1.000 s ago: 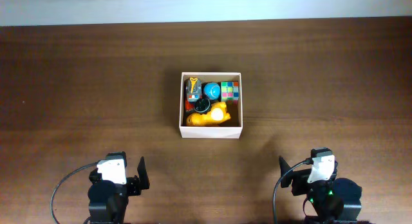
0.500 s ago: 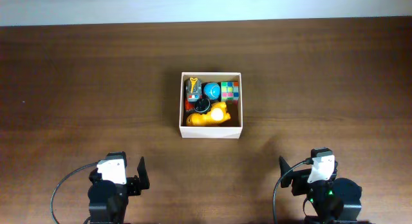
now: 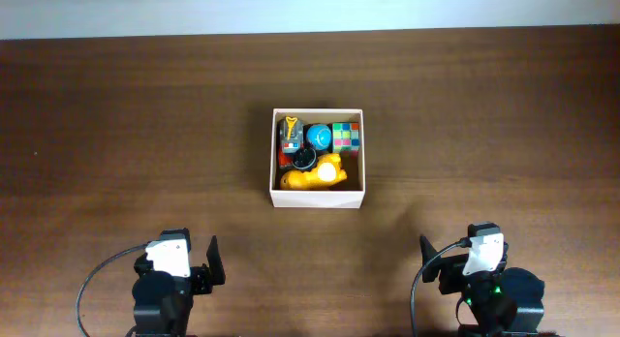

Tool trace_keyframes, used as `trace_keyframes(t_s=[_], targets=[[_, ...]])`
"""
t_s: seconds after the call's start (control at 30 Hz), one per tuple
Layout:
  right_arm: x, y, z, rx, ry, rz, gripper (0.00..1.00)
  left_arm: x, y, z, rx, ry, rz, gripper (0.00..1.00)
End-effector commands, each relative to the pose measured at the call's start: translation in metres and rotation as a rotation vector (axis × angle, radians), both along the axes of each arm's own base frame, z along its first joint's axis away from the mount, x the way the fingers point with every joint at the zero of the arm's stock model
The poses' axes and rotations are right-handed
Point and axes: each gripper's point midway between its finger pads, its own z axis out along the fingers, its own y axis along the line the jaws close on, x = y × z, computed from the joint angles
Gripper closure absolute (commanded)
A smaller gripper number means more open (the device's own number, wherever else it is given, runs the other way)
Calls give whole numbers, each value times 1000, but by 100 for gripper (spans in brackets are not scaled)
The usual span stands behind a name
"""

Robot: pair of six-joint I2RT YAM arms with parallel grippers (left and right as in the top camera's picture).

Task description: Pack container

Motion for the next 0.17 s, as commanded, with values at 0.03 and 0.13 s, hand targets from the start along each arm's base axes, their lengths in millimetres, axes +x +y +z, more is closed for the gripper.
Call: trace_keyframes(t_s=[0.03, 0.13], targets=[[0, -1, 0, -4, -8, 0, 1, 1, -3, 0, 11, -10, -23, 1], [0, -1, 0, -4, -8, 0, 1, 1, -3, 0, 11, -10, -23, 1]])
